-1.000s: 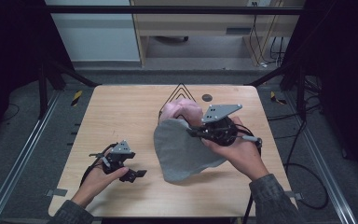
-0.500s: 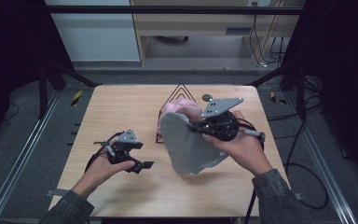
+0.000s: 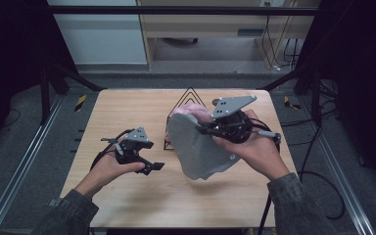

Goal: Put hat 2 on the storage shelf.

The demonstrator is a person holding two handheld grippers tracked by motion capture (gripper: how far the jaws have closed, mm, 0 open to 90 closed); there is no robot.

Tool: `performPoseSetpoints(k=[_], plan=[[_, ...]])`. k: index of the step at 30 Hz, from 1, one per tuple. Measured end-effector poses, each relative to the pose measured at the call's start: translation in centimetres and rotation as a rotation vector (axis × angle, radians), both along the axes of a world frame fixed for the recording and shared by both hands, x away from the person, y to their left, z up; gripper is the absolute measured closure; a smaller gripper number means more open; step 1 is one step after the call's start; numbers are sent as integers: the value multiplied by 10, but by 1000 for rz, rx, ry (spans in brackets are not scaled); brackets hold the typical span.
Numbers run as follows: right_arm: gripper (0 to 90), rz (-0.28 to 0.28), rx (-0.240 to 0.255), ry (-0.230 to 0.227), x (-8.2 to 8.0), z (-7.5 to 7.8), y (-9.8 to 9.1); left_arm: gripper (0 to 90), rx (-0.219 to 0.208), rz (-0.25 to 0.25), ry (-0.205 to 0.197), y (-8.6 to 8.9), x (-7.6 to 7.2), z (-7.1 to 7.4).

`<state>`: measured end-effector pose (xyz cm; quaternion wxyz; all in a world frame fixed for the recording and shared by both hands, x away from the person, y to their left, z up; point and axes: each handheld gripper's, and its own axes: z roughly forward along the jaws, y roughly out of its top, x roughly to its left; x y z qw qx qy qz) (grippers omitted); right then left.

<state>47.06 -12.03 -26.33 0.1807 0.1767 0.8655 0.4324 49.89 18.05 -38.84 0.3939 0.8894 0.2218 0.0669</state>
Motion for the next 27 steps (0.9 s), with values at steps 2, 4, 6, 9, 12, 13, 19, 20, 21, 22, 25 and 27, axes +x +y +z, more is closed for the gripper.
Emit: performPoseSetpoints(k=[2, 4, 6, 9, 12, 13, 19, 20, 21, 22, 25, 27], plan=[[860, 3, 1, -2, -1, 2, 0, 98, -6, -8, -6, -1, 1, 5], [860, 3, 4, -2, -1, 3, 0, 102, -21, -12, -6, -2, 2, 8], [860, 4, 5, 0, -1, 3, 0, 110, -25, -14, -8, -3, 5, 11], [860, 7, 8, 2, 0, 4, 1, 126, -32, -16, -11, -4, 8, 12], [860, 10, 8, 3, 0, 3, 2, 140, -35, -25, -8, -10, 14, 13], [860, 9, 9, 3, 0, 3, 3, 140, -35, -25, -8, -10, 14, 13], [860, 17, 3, 7, 0, 2, 6, 146, -36, -41, -1, -19, 23, 10], [860, 18, 3, 9, 0, 2, 6, 148, -36, -41, -1, -19, 23, 10], [860, 19, 4, 9, 0, 1, 6, 153, -43, -43, 1, -20, 26, 8], [860, 20, 3, 11, 0, 1, 6, 159, -49, -41, 2, -21, 27, 8], [860, 18, 0, 18, 1, -2, 7, 213, -53, -42, 17, -25, 31, 5], [860, 16, -2, 23, 2, -4, 7, 326, -55, -43, 30, -26, 31, 4]])
